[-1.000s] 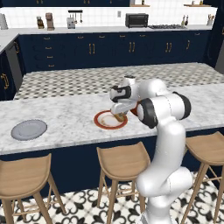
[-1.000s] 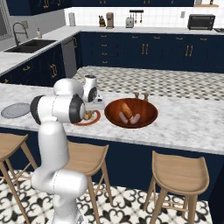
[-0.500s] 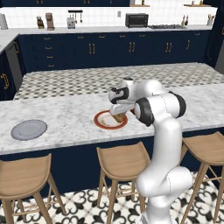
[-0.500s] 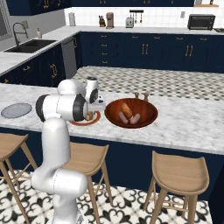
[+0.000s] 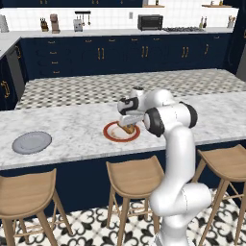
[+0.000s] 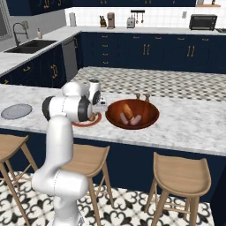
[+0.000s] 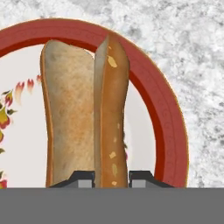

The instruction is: Place one bun and one sausage from the bowl on each plate.

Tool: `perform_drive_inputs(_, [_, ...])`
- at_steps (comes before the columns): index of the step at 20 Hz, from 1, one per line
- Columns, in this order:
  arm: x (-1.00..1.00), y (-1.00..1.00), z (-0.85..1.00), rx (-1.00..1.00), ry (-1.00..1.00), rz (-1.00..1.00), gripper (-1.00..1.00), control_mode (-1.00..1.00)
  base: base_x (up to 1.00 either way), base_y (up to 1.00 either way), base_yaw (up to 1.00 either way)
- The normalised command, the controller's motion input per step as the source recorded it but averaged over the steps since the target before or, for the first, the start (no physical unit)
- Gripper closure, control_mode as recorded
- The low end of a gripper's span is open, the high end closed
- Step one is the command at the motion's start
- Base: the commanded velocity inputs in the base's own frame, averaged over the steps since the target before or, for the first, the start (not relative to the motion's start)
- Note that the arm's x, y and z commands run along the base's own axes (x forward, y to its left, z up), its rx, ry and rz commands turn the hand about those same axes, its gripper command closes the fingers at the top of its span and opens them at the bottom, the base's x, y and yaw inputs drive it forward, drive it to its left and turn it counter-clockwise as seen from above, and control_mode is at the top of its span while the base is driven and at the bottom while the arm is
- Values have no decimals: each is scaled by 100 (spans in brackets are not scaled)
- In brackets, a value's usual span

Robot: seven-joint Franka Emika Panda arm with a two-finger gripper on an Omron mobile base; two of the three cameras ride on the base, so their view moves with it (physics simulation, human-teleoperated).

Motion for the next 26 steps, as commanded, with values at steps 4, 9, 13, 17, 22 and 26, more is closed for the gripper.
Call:
perform_drive_inputs(4, [3,0,-1,0,0,0,100,-100,0,0,0])
perform_drive_inputs(9, [0,0,0,0,0,0,-100,-100,0,0,0])
perform_drive_inputs(13, [0,0,0,0,0,0,-100,-100,0,0,0])
perform_drive_inputs(17, [-2,0,4,0,0,0,-100,-100,0,0,0])
perform_drive_inputs(22, [-17,0,68,0,0,-2,-100,-100,0,0,0])
perform_drive_inputs(26, [-73,-33,52,0,0,-11,-100,-100,0,0,0])
